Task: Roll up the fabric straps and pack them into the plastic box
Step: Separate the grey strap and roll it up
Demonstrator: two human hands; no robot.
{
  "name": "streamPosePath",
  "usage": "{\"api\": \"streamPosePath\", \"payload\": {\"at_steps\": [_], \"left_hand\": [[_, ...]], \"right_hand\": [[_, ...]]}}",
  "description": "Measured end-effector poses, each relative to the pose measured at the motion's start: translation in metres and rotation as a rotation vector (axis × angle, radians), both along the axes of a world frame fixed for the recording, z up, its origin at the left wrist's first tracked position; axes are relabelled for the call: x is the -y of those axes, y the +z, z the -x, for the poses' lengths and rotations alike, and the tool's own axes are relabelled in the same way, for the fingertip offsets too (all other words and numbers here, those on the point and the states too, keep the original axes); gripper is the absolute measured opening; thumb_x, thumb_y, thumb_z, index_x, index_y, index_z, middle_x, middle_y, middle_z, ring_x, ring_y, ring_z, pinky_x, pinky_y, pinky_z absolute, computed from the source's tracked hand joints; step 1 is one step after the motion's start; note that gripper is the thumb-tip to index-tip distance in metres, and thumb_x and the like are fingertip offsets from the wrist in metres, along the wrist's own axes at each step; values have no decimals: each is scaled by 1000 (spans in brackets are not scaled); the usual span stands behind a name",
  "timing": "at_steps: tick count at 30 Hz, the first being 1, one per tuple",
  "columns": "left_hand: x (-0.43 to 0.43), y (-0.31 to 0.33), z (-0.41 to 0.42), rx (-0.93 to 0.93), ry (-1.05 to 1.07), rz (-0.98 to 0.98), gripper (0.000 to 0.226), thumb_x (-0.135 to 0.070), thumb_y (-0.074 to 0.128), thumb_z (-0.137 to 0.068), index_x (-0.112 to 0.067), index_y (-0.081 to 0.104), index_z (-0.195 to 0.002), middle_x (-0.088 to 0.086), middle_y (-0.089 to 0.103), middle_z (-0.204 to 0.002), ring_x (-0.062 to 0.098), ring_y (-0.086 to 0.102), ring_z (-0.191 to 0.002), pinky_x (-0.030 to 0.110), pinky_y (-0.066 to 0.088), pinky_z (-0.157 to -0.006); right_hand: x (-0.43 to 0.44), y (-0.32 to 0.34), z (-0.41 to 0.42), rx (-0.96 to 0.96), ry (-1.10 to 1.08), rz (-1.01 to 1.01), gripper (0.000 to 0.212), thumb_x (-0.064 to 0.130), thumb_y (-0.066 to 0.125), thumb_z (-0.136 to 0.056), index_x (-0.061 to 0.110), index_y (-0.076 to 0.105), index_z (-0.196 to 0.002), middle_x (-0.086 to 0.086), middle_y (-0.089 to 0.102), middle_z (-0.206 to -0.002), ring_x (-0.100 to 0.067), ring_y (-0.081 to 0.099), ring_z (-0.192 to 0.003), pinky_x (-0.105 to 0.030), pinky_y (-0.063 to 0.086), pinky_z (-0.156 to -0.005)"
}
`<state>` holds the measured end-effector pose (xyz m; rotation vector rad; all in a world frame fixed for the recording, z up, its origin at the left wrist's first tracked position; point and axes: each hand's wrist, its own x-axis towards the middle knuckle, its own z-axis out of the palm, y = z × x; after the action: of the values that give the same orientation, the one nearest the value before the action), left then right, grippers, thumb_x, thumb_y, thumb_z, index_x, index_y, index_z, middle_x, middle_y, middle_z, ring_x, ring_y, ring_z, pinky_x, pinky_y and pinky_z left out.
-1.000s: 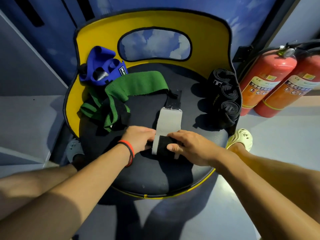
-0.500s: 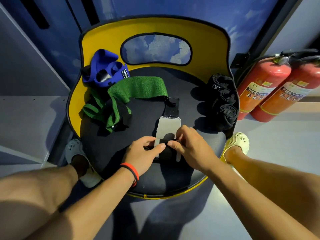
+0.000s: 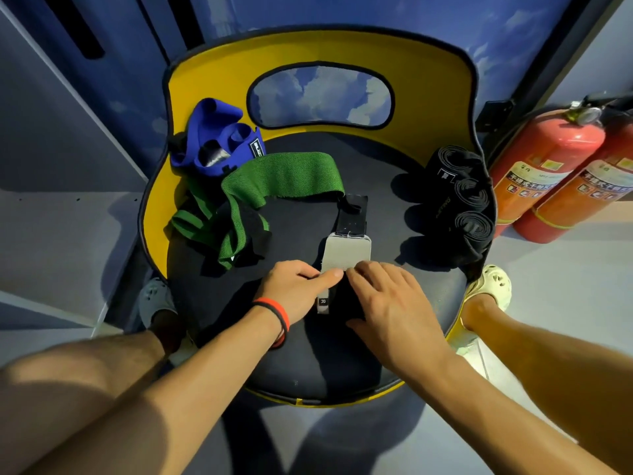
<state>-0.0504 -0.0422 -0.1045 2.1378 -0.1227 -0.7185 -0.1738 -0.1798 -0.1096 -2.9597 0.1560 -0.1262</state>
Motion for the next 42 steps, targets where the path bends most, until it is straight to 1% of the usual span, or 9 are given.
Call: {"api": "streamPosePath", "payload": {"at_steps": [8, 12, 16, 20, 24, 27, 31, 35, 42], "left_hand": [[2, 1, -2, -43, 40, 48, 39, -65, 80, -65, -29, 77, -78, -3, 74, -78, 17, 73, -82, 43, 63, -76], [-2, 0, 0, -67, -21, 42, 65, -66, 72, -75, -3, 75, -94, 19, 72, -94, 28, 73, -89, 45, 62, -80], [-5, 6, 0, -216, 23, 87, 53, -41, 74, -88, 10, 71, -102, 24, 72, -105, 26, 74, -94, 30, 63, -76], [-7, 7, 9, -298, -5, 90, 59, -47, 74, -86, 9, 70, -105, 25, 70, -108, 26, 73, -97, 37, 63, -80], [-16, 15, 22, -370, -90, 97, 27, -37, 76, -87, -14, 76, -102, 14, 68, -118, 14, 72, -94, 28, 62, -76], [-20, 20, 29, -421, -164, 91, 24, -30, 73, -91, -20, 71, -113, 12, 71, -110, 24, 77, -82, 28, 62, -74], [-23, 17, 35, -48, -313, -5, 35, -39, 75, -87, -37, 66, -121, -10, 71, -110, 8, 70, -97, 32, 58, -90], [-20, 13, 42, 98, -420, 15, 67, -41, 88, -71, -40, 59, -131, -23, 54, -122, -1, 56, -112, 28, 50, -99], [-6, 4, 33, 65, -200, 184, 32, -30, 88, -73, -39, 72, -100, -18, 76, -91, -5, 70, -85, 10, 51, -74]], "right_hand": [[13, 5, -7, 34, 27, -85, 62, 35, 82, -68, 19, 57, -122, -1, 58, -110, -26, 56, -89, -40, 50, -76], [21, 8, -7, 35, 57, -153, 54, 36, 81, -69, 20, 60, -116, -1, 62, -106, -29, 60, -86, -42, 51, -74], [32, 13, -7, -27, 113, -240, 58, 42, 79, -72, 22, 63, -124, 2, 65, -112, -27, 62, -94, -39, 52, -79], [46, 27, -6, -147, 119, -315, 59, 51, 77, -76, 33, 60, -130, 11, 64, -117, -17, 62, -104, -32, 50, -84], [52, 40, -3, -307, 135, -310, 61, 58, 72, -78, 38, 60, -134, 7, 71, -114, -15, 64, -105, -29, 46, -95], [54, 40, -2, -378, 139, -405, 52, 60, 69, -74, 39, 66, -122, 2, 73, -89, -17, 66, -81, -36, 56, -76], [57, 33, -2, -360, 81, -511, 52, 69, 61, -70, 33, 73, -106, 1, 65, -88, -15, 60, -83, -40, 53, -75], [58, 30, -1, -324, 59, -522, 58, 70, 61, -77, 33, 73, -120, 7, 50, -99, -7, 52, -94, -29, 47, -80], [57, 30, 4, -152, -32, -425, 30, 56, 56, -93, 31, 62, -108, 10, 63, -99, -12, 61, -91, -41, 55, -75]]}}
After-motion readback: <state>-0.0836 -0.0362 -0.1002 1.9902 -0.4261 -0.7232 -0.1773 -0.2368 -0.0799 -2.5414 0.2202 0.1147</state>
